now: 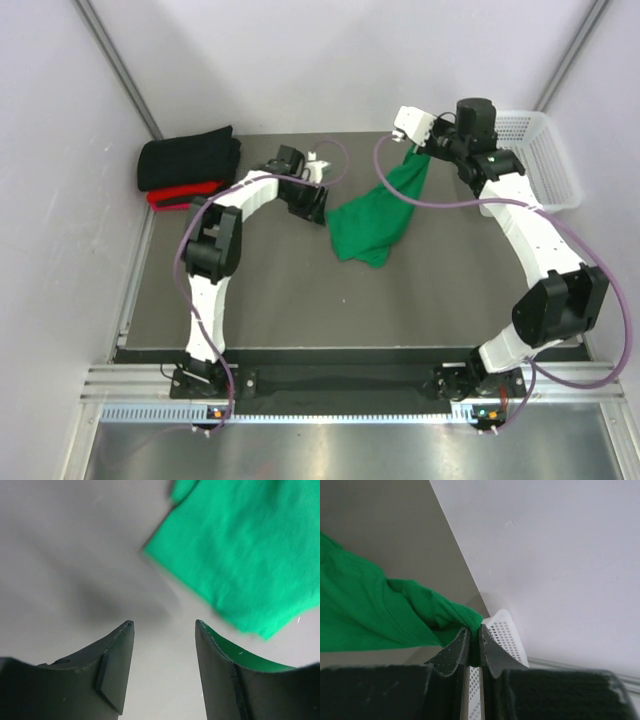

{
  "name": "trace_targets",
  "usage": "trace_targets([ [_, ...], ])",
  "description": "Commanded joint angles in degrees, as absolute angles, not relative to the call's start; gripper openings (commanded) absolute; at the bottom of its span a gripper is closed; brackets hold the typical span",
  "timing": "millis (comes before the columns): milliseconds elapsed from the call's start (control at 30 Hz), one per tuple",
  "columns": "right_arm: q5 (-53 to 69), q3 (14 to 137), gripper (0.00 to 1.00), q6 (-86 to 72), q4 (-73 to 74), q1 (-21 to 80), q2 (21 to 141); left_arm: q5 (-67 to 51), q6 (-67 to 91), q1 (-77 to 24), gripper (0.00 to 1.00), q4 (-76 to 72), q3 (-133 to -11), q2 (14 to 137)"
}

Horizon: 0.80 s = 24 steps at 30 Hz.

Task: Fold and stack the t-shirts
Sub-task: Flatten the tshirt out

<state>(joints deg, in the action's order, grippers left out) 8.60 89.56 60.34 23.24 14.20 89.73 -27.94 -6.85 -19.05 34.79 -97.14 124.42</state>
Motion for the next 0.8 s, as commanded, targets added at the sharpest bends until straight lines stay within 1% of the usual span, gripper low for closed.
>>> trace_targets([
  [0, 8.79, 88.08, 0.0, 60.12, 23.11, 14.24, 83.07, -29.71, -5.1, -21.53, 0.56, 31.2, -103.96, 128.21],
  [133, 8.79, 85.52, 0.0, 59.94, 24.87, 14.24, 81.04, -29.1, -6.15, -22.94, 0.55, 31.03, -112.3, 133.22],
  [200, 8.96, 84.99, 0.0, 59.15, 26.01, 14.33, 80.16, -26.99, -5.63, -23.2, 0.52, 30.24, -114.69, 135.43],
  [267, 9.49, 84.38, 0.0, 59.24, 27.67, 14.24, 79.54, -25.67, -5.54, -23.29, 0.52, 29.8, -117.5, 136.14],
  [467, 9.14, 82.27, 0.0, 58.71, 28.47, 14.24, 77.87, -24.52, -5.36, -23.38, 0.51, 28.48, -121.9, 137.81],
  [633, 9.32, 82.62, 0.0, 58.62, 29.71, 14.24, 77.34, -26.27, -6.68, -23.82, 0.45, 28.91, -123.4, 141.15],
  [700, 8.97, 82.88, 0.0, 58.8, 30.06, 14.24, 77.34, -26.54, -7.03, -24.17, 0.44, 29.0, -123.4, 141.94],
  [767, 8.88, 82.97, 0.0, 58.8, 30.5, 14.33, 76.99, -26.89, -7.64, -24.7, 0.4, 29.44, -123.4, 143.08],
])
